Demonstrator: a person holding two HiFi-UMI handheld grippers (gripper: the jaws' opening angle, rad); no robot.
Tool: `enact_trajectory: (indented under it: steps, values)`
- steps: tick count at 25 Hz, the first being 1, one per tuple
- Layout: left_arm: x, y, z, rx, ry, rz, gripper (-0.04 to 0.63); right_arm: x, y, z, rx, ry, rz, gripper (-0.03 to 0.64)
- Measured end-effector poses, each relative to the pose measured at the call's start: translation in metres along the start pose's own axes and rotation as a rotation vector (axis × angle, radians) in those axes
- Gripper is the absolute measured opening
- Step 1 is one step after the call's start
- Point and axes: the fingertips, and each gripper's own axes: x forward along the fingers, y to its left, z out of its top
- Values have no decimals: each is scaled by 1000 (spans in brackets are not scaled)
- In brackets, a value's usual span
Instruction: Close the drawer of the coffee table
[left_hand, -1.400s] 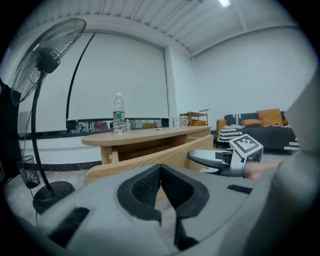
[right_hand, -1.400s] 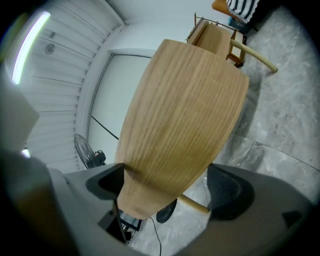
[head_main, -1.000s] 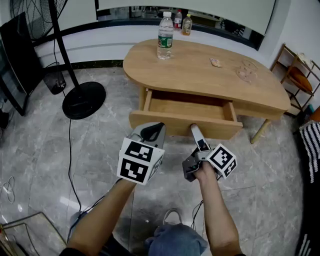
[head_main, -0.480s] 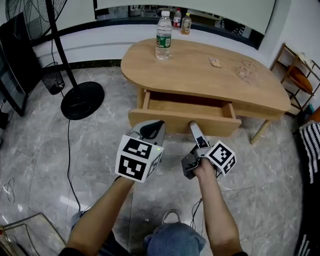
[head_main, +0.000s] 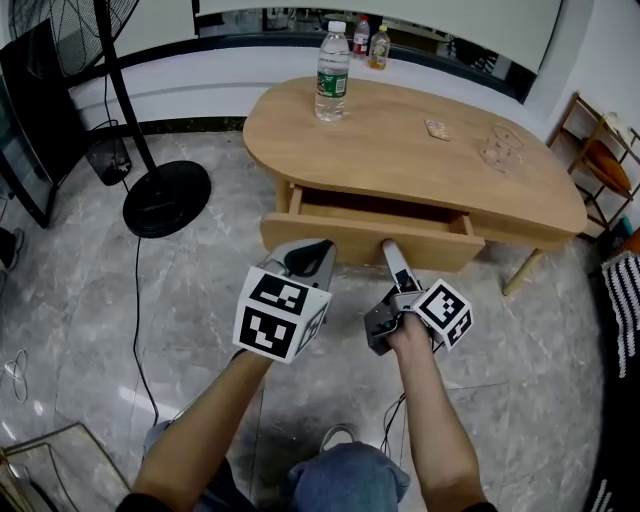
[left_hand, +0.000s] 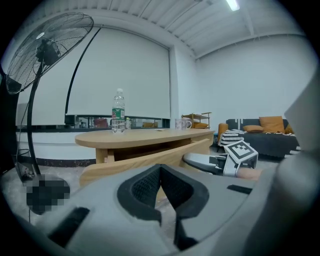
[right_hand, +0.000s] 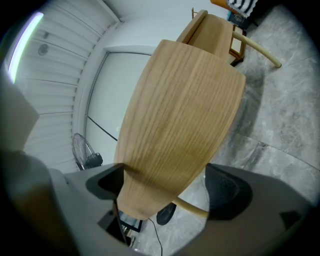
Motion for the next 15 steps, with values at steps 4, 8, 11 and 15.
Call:
enact_trajectory:
  steps: [4,8,11,15]
  values:
    - [6,10,1,-15,2,13,3,10,-1,3,8,-3,0,500]
    - [13,17,3,-19,4,19,3,20,-4,7,7,-6,-3,499]
    - [18,21,2,-19,13,24,2,27,-5,11,6,-5,-2,499]
    - [26,26,1,-18,19,29,2,37,-6,15,7,-2,0,499]
